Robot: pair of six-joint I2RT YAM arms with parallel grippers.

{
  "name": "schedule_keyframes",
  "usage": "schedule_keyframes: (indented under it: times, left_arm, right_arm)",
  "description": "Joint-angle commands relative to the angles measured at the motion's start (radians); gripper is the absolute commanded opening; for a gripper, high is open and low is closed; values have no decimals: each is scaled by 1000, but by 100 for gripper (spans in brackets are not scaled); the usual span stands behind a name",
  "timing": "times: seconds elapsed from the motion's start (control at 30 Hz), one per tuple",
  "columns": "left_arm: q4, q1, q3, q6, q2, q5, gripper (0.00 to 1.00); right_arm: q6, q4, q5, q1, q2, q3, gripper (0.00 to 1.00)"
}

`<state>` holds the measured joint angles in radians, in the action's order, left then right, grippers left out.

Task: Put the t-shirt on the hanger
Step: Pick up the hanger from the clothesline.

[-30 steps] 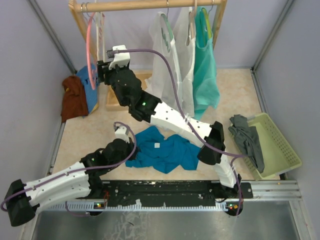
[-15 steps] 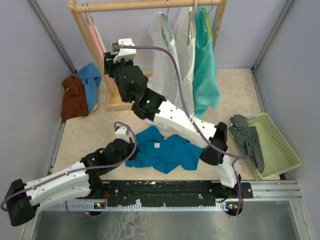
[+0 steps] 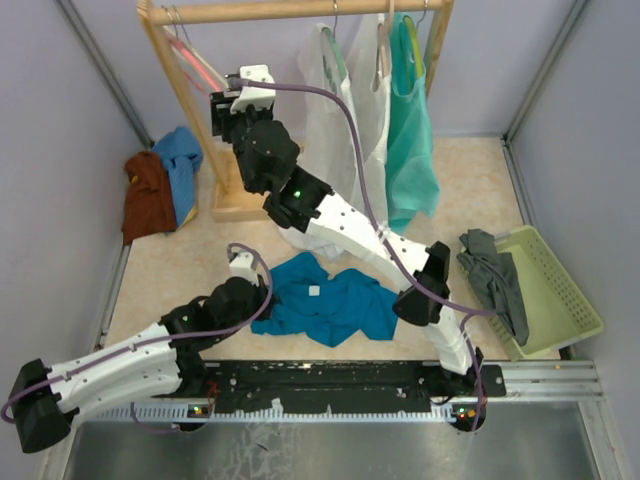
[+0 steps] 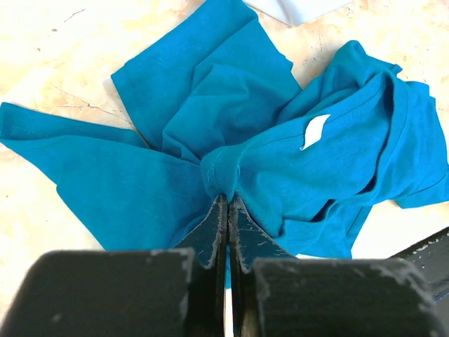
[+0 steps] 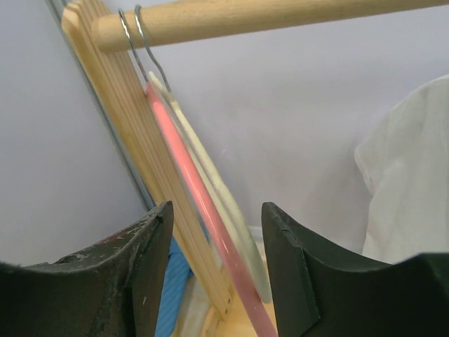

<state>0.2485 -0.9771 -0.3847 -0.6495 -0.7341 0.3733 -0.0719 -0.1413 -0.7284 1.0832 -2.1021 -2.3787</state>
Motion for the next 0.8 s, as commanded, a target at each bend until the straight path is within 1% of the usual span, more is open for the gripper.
schedule_keyframes:
  times: [0.0, 0.07, 0.13, 0.3, 0.37, 0.47, 0.77]
  left_arm:
    - [23, 5, -36, 14, 24, 11, 0]
    - [30, 5, -37, 16, 33, 17, 1]
    - [32, 4, -36, 19, 41, 21, 1]
    - [29, 6, -51, 27, 27, 22, 1]
    - [25, 6, -56, 32, 18, 21, 1]
    - [20, 7, -61, 34, 8, 19, 1]
    - [27, 8, -72, 33, 5, 22, 1]
  right_arm:
    - [-59, -8, 7, -16, -4, -44, 56]
    - [-84, -11, 4, -24, 15, -21, 57]
    - [-112, -27, 13, -28, 45, 36, 57]
    - [-157, -91, 102, -28, 157, 214, 57]
    - [-164, -115, 112, -28, 195, 269, 57]
    - [-166, -81, 107, -37, 193, 245, 56]
    - [-172, 0, 124, -57, 102, 96, 55]
